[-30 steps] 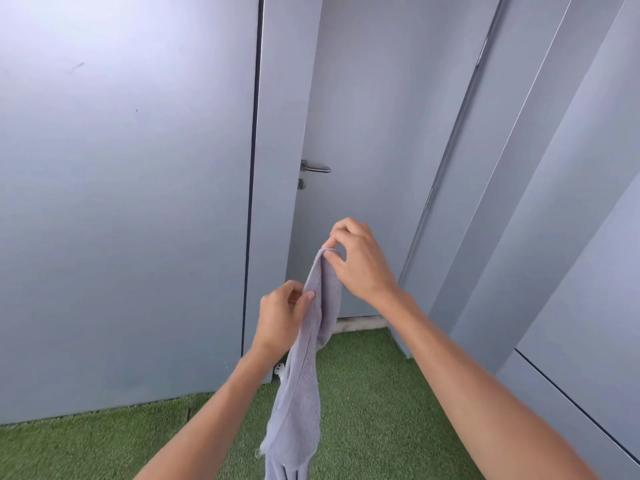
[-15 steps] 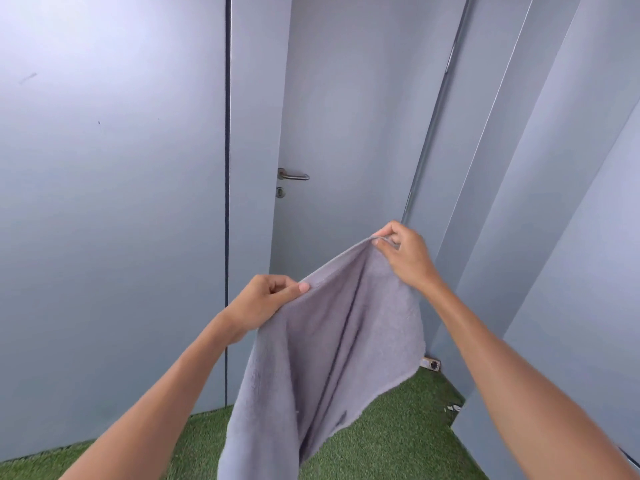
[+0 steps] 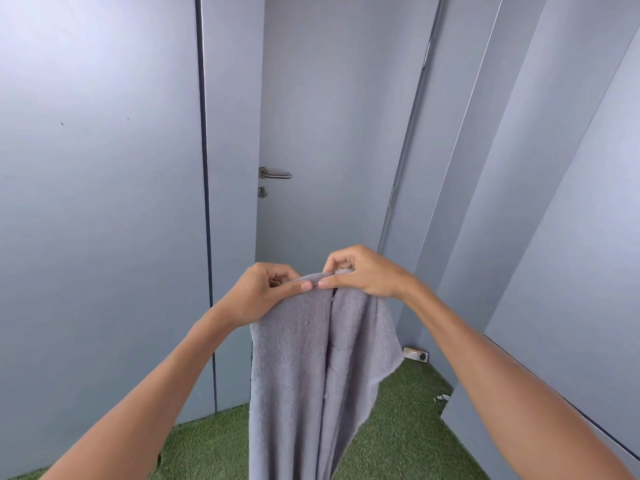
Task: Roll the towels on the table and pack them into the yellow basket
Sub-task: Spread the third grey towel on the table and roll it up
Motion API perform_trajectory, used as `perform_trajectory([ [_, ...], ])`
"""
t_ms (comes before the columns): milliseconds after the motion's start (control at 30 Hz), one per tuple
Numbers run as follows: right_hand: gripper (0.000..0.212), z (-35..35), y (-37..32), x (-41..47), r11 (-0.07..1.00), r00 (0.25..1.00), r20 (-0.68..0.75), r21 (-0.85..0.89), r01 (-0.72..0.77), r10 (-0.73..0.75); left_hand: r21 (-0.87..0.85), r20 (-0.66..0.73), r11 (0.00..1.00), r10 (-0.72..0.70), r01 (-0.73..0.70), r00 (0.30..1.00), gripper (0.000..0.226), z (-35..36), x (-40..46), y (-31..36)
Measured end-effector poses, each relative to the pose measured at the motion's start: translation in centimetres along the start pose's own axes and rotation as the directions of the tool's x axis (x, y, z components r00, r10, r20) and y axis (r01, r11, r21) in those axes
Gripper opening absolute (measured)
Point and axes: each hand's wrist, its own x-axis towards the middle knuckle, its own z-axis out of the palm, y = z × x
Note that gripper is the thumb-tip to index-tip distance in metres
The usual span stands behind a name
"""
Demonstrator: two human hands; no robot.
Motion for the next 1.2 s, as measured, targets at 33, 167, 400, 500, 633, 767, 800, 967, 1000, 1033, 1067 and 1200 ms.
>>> perform_trajectory([
  [33,0.017,-0.4,0.3,0.0,0.999,0.999,-0.045,-0.033,0.002,-0.003,-0.008,0.016,0.999,-0.034,0.034,0.999,0.039,0.0,-0.3,-0.3],
  [167,0.017,-3.4,2.8,-0.7,0.984,0.926,-0.377,-0.166,-0.066,-0.002,0.091,0.03,0.981,-0.172,0.169,0.985,0.039,-1.9,-2.0,-2.3],
  [400,0.008,-3.3,3.5,-1.5,0.961,0.878,-0.479,-0.23,-0.153,0.026,0.356,-0.198,0.926,-0.054,0.123,0.979,0.044,-3.5,-0.6,-3.0],
  [500,0.028,-0.8,1.7,-1.5,0.989,0.935,-0.354,-0.135,-0.057,0.005,0.412,-0.178,0.911,0.052,0.026,0.983,0.015,-0.9,0.0,-2.4],
  [633,0.036,2.1,0.4,-2.0,0.999,0.995,-0.096,0.026,0.039,-0.037,0.338,-0.116,0.941,0.062,-0.019,0.991,0.034,3.3,-0.1,-1.6],
  [767,0.036,2.9,0.6,-3.1,0.996,0.999,-0.028,0.076,0.041,-0.039,0.186,-0.027,0.978,0.103,-0.096,0.994,0.003,5.4,-0.6,-2.0],
  [800,0.036,2.8,1.0,-3.5,0.996,0.999,-0.04,0.091,0.016,-0.013,0.167,-0.054,0.981,0.109,-0.098,0.993,0.015,5.5,-0.8,-2.2],
  [967,0.017,2.4,5.4,-7.2,0.971,0.971,0.032,0.024,-0.24,0.239,0.186,-0.075,0.981,0.069,-0.054,0.995,0.028,5.4,-0.9,-2.9],
  [1000,0.024,2.4,6.5,-8.1,0.959,0.96,0.042,0.033,-0.28,0.278,0.194,-0.07,0.98,0.048,-0.033,0.996,0.024,5.4,-1.0,-3.2],
  [1033,0.029,2.3,7.6,-9.1,0.947,0.947,0.044,0.042,-0.32,0.318,0.202,-0.058,0.979,0.033,-0.021,0.998,0.02,5.6,-1.0,-3.6],
  [1067,0.031,2.1,8.2,-10.1,0.936,0.937,0.05,0.045,-0.349,0.347,0.216,-0.047,0.976,0.006,0.004,0.999,0.019,5.9,-1.0,-4.0],
  [1200,0.014,1.8,10.7,-12.9,0.883,0.874,0.129,-0.047,-0.466,0.468,0.28,0.038,0.959,-0.057,0.044,0.998,0.016,9.3,-1.3,-5.1],
])
